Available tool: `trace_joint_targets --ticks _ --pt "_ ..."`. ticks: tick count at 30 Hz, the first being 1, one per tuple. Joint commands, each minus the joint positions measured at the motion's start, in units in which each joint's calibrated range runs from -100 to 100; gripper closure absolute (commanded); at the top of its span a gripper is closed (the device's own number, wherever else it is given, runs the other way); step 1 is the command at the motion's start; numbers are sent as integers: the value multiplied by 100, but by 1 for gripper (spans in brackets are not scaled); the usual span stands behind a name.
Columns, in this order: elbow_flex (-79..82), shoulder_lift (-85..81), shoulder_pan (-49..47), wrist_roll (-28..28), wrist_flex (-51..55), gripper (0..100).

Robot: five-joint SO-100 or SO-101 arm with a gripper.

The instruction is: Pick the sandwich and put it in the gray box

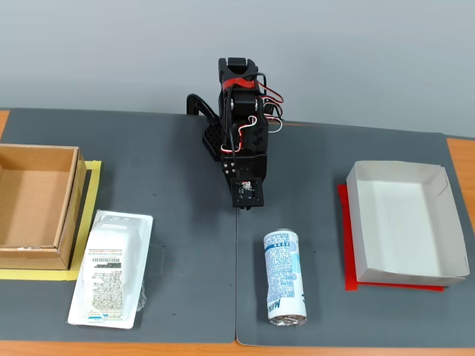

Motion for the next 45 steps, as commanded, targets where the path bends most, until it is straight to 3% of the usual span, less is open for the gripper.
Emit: trace_joint_targets --ticks 1,45 --pt "-32 -26 33 -7 -46 98" --pt "23 8 -415 -17 -384 98"
